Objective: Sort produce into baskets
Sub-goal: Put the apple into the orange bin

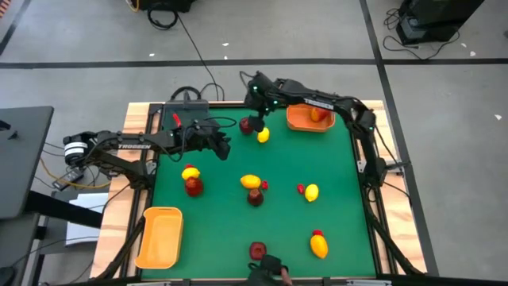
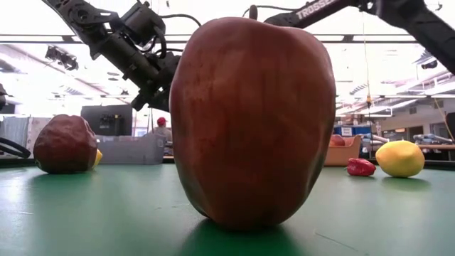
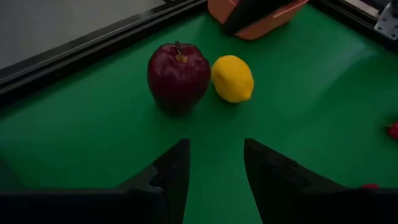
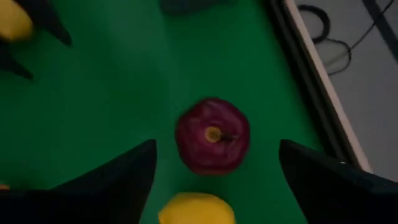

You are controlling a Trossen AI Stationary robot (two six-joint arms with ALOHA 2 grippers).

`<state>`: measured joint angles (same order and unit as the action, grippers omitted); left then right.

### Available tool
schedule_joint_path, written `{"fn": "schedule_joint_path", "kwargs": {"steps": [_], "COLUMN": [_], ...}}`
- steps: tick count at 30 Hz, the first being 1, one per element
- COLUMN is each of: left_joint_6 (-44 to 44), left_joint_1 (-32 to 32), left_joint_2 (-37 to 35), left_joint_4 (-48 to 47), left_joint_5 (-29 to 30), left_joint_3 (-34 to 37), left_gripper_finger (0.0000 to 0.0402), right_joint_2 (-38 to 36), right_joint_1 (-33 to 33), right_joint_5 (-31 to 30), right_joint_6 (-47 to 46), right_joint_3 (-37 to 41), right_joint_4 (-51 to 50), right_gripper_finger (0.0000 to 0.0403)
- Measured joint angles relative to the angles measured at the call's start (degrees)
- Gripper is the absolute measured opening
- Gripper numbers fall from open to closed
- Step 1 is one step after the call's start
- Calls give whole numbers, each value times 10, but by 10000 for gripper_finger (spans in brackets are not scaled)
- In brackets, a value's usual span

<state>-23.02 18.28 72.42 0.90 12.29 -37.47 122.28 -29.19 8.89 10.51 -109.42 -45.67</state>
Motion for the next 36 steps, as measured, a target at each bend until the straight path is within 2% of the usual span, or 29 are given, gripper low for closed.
{"fn": "schedule_joint_path", "kwargs": {"steps": [2,9,15,23,29,36], "left_joint_6": [0,-12,-12,5,19,46], "left_joint_1": [0,0,0,0,0,1], "left_joint_2": [0,-2,-2,-2,-2,-2], "left_joint_4": [0,-14,-36,-34,-34,-35], "left_joint_5": [0,0,-4,-4,-6,-6], "left_joint_3": [0,0,0,0,0,0], "left_gripper_finger": [167,183,184,184,184,184], "right_joint_2": [27,90,99,105,125,148], "right_joint_1": [4,5,7,9,8,9], "right_joint_5": [-21,-17,10,-14,-13,-18], "right_joint_6": [7,-55,-113,-121,-173,-212], "right_joint_3": [-31,-104,-106,-106,-105,-105], "right_joint_4": [-24,-67,-67,-38,-69,-62], "right_gripper_finger": [367,367,379,392,383,359]}}
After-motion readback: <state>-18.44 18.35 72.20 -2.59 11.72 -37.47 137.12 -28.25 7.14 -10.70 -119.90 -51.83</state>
